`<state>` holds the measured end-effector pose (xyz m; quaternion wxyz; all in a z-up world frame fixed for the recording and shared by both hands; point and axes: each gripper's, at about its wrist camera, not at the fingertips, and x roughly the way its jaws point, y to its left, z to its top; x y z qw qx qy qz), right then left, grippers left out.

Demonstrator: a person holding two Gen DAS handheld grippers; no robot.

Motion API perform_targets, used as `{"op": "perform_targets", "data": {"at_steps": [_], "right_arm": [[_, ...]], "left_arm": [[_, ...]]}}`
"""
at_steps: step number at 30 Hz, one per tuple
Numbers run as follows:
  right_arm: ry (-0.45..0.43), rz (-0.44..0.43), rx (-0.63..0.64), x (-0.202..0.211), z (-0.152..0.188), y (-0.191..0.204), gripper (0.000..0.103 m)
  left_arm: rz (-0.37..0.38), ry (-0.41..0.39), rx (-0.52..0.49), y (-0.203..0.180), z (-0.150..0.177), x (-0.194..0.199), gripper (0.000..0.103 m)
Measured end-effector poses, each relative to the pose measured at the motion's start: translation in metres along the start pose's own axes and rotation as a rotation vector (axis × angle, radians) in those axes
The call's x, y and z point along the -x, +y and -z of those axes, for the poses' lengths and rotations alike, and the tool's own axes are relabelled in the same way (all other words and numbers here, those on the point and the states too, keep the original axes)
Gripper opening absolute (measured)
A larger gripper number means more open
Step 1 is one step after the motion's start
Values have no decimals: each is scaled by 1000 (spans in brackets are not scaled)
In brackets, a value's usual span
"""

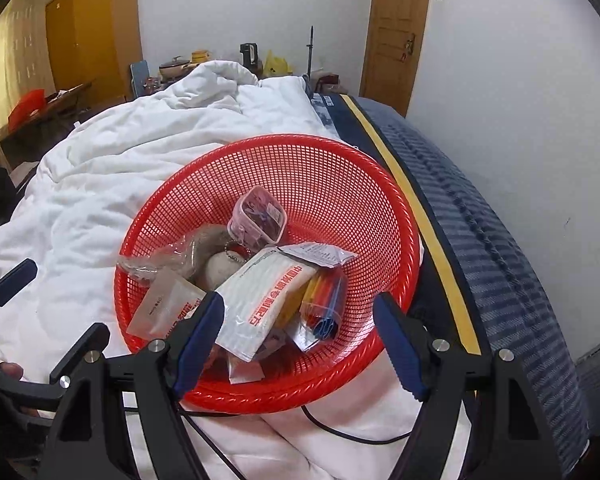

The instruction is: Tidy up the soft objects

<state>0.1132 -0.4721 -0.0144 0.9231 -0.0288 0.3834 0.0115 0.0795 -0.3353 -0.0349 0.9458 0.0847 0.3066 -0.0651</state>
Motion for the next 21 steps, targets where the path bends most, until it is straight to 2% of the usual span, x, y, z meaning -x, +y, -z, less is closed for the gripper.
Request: {"op": "perform_targets", "data": {"at_steps": [21], "right_arm": [[21,7,18,-5,3,7,76]], "left_arm": [[8,19,-3,1,1,-2,102]]}}
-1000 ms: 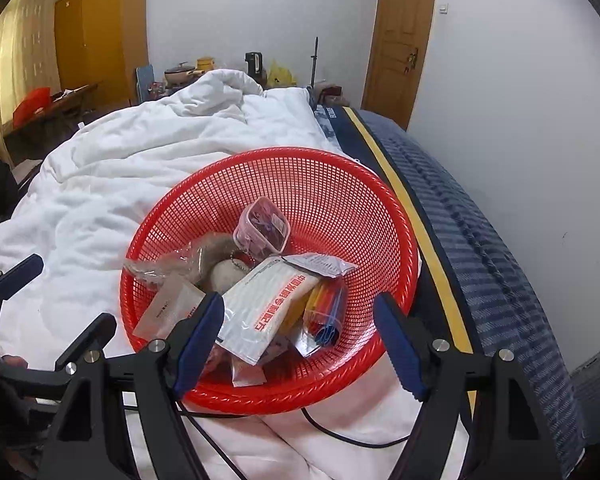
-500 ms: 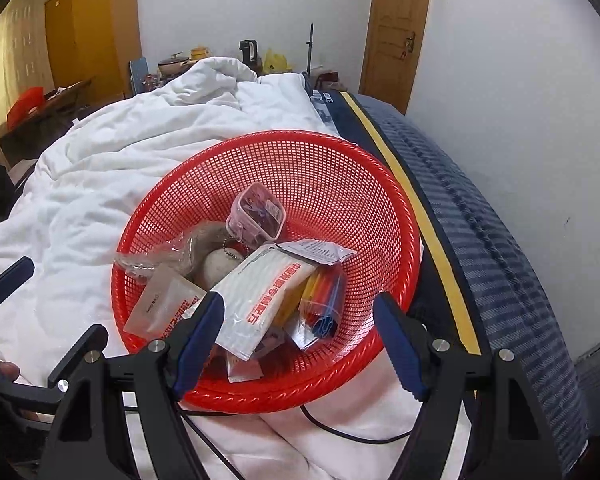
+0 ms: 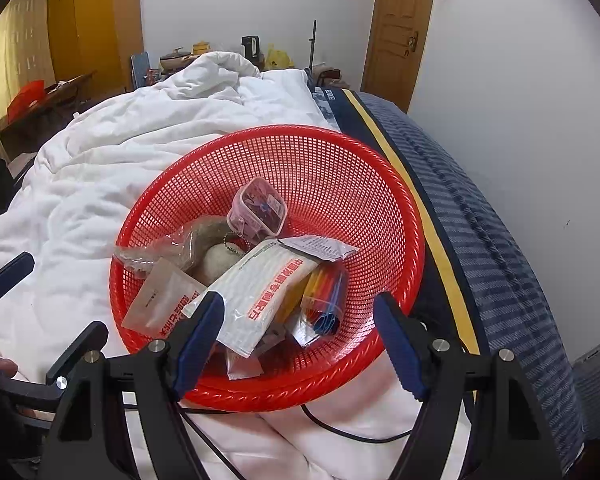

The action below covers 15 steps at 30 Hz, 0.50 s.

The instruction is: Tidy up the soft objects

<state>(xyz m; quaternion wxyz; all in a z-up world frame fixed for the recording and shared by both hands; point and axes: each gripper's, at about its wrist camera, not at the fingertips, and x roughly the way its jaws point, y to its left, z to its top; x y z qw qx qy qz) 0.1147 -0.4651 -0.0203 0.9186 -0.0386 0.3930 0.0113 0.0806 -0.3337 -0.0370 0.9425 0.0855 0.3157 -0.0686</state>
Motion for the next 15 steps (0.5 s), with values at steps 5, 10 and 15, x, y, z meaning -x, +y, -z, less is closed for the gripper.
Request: {"op": "perform_targets", "data": {"at_steps": [5,10,15], "right_arm": [[7,-1,2,-2,1,-2,76],[11,0,2,-3,2,-3,76],[14,0,4,-5,3,-2,76]], "left_arm": [[0,17,0,2,1,-2,102],[-1,18,-3,2,2,-3,102],[-3,23,0,4,2,-4,102]]}}
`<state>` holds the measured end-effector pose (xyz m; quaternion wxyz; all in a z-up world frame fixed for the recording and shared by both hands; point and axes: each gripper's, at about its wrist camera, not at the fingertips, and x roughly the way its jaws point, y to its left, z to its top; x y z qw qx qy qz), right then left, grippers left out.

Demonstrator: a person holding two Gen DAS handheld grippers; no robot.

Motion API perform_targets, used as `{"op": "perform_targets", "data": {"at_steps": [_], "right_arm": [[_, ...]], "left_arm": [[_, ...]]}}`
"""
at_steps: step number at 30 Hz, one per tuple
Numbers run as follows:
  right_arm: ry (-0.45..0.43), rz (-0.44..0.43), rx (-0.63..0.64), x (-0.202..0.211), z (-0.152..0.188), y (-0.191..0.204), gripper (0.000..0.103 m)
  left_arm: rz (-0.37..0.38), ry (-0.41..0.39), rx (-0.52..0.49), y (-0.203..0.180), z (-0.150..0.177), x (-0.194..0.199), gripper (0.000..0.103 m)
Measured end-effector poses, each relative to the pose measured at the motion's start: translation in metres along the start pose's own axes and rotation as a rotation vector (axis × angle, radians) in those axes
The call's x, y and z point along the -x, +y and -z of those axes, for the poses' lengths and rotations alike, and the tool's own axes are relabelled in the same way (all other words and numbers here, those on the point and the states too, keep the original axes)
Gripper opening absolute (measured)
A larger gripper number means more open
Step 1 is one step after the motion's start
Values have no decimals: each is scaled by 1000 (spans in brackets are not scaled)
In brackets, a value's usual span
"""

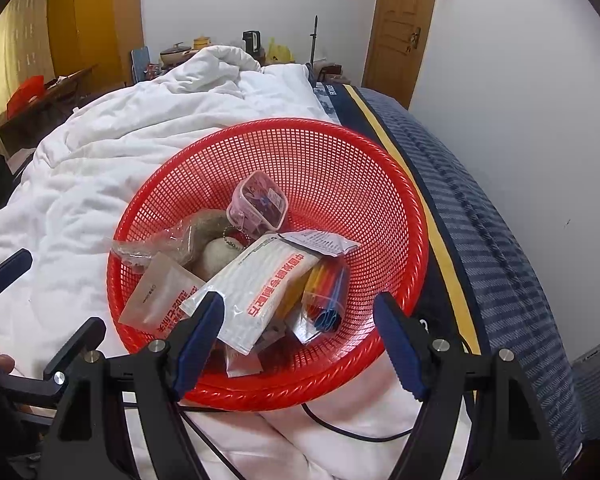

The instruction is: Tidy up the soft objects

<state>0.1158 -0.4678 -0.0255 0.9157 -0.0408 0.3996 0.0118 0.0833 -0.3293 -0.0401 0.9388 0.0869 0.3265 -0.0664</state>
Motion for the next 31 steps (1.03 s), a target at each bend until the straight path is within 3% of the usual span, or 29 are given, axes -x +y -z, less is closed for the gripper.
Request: {"op": "perform_targets", "data": {"at_steps": [18,31], "right_arm": [[4,0,1,-2,0,1,76],[19,-9,-15,-7,3,-3,76]], "left_arm": [[-13,-1,2,2,0,-1,102],[20,13,5,2,1,-5,102]]}}
